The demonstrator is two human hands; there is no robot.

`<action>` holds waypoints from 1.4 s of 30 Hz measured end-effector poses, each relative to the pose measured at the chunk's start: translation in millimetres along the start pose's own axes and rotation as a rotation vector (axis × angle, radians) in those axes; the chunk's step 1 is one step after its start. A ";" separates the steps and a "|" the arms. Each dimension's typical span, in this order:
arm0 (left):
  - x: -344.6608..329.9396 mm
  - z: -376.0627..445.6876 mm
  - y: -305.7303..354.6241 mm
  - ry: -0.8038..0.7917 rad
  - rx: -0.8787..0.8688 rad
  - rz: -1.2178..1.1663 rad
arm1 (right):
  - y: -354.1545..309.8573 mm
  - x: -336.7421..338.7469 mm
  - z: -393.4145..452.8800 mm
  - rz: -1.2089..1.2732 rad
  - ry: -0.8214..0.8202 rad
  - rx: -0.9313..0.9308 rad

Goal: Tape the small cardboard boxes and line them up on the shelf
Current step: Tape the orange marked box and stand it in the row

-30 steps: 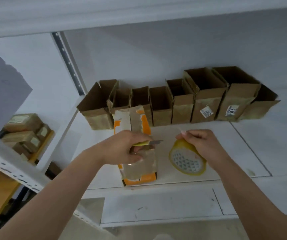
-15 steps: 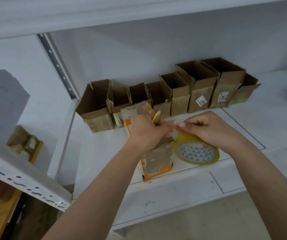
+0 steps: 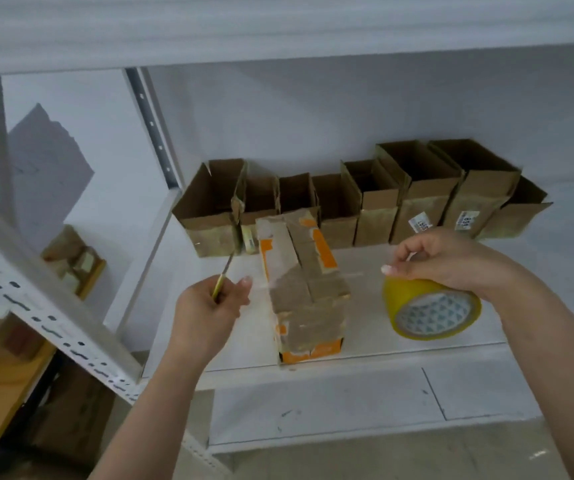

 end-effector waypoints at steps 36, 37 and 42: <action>-54.0 -26.3 -26.7 0.081 0.281 -0.187 | 82.4 -63.3 53.3 0.069 -0.093 0.011; -44.7 -17.5 -11.6 0.084 0.192 -0.189 | 82.1 -63.5 53.4 0.064 -0.095 0.007; -56.4 11.9 72.1 -0.359 -0.167 -0.092 | 80.5 -63.3 53.3 0.069 -0.121 0.008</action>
Point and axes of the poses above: each hand's wrist, its own z-axis towards the middle knuckle, its own x-axis out of the back of the hand, y = z × x, the point moved 1 cm from there along z, towards the middle knuckle, and after that the axes turned 5 degrees about z, right-handed, at the moved point
